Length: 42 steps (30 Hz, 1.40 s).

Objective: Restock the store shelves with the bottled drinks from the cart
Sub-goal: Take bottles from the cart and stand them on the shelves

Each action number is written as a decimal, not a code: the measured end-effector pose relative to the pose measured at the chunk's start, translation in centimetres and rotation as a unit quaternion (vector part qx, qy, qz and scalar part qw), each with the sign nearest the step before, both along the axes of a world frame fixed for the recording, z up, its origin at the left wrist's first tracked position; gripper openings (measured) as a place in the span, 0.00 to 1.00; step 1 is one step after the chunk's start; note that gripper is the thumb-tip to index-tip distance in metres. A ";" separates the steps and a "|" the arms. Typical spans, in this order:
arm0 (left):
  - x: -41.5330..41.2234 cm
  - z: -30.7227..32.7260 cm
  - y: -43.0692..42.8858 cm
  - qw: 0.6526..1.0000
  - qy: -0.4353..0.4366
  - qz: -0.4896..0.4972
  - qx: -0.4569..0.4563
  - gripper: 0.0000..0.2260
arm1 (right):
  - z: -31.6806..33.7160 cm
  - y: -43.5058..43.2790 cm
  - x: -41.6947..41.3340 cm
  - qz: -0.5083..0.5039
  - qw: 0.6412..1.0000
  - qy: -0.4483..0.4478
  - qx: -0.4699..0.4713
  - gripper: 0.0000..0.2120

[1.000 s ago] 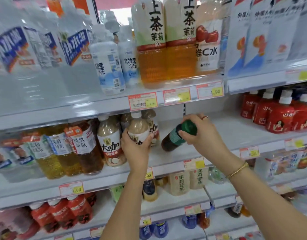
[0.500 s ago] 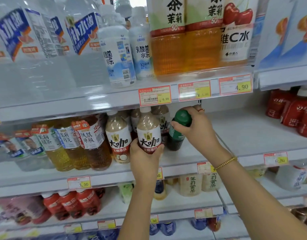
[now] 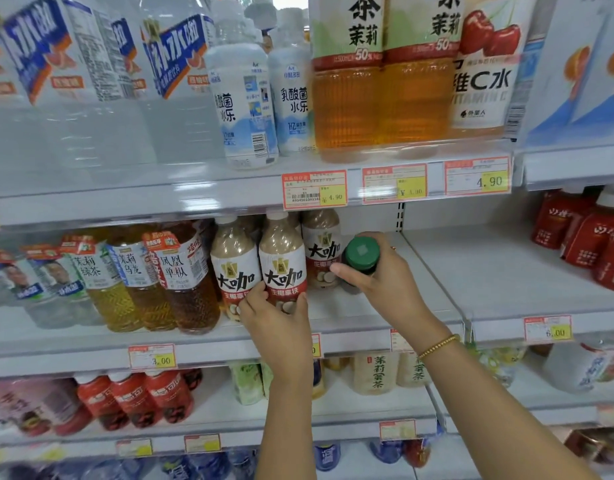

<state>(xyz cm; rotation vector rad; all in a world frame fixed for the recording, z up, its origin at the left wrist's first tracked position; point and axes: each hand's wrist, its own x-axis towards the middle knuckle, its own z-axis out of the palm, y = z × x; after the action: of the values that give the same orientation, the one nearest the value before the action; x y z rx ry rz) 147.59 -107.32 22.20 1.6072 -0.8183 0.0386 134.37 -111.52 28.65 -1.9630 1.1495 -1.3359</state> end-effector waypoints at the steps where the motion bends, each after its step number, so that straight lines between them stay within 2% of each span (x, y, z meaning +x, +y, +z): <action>1: -0.1 0.1 -0.1 1.000 0.001 0.003 0.000 0.30 | -0.2 0.0 0.1 0.001 1.000 0.006 -0.005 0.22; 5: -0.2 0.2 -0.2 1.000 -0.009 0.015 0.012 0.32 | -0.5 0.2 -0.4 -0.007 1.000 0.009 -0.020 0.18; 9: -0.4 0.5 -0.4 1.000 0.005 0.030 0.006 0.29 | 0.9 0.7 -1.9 -0.029 0.998 0.040 -0.029 0.14; 14: -1.4 0.9 -0.3 0.999 0.028 0.038 -0.002 0.30 | 3.1 0.5 -3.5 0.024 0.996 0.081 0.038 0.09; 16: -2.5 1.6 0.3 0.999 0.004 -0.010 -0.034 0.33 | 3.8 0.1 -4.0 0.047 0.993 0.068 0.080 0.07; 19: -4.6 2.6 0.8 0.979 -0.034 -0.196 -0.032 0.31 | 4.0 -1.2 -4.2 0.046 0.992 0.041 0.114 0.11; 22: -4.7 2.8 -0.2 0.959 -0.059 -0.276 0.029 0.33 | 3.4 -2.6 -3.6 0.034 0.991 0.053 0.122 0.17; 23: -4.6 2.8 -0.8 0.952 -0.071 -0.292 0.063 0.31 | 3.0 -2.9 -3.3 0.041 0.989 0.069 0.125 0.20; 26: -4.2 2.7 -2.1 0.946 -0.091 -0.291 0.110 0.20 | 1.2 -3.0 -2.9 0.062 0.983 0.104 0.135 0.27; 29: -3.3 2.2 -2.9 0.938 -0.113 -0.304 0.122 0.20 | -0.9 -3.0 -3.3 0.040 0.985 0.087 0.146 0.28; 33: -0.6 1.0 -2.8 0.888 -0.272 -0.325 0.179 0.13 | -1.1 -4.6 -3.3 0.024 0.984 0.096 0.147 0.26; 36: 0.9 -0.3 -2.4 0.841 -0.383 -0.332 0.190 0.15 | -0.8 -7.8 -2.7 -0.022 0.987 0.077 0.138 0.24; 38: 1.3 -1.0 -2.5 0.840 -0.400 -0.326 0.167 0.17 | -0.9 -10.4 -2.1 -0.059 0.987 0.077 0.130 0.23; 42: 1.1 -1.7 -2.9 0.875 -0.359 -0.306 0.106 0.19 | -1.2 -14.8 -0.4 -0.062 0.986 0.042 0.148 0.25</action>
<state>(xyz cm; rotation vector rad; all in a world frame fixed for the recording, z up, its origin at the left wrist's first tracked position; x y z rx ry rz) 148.72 -110.25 20.51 1.4610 -1.9454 0.0995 133.94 -126.35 27.45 -1.7701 1.4413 -1.0757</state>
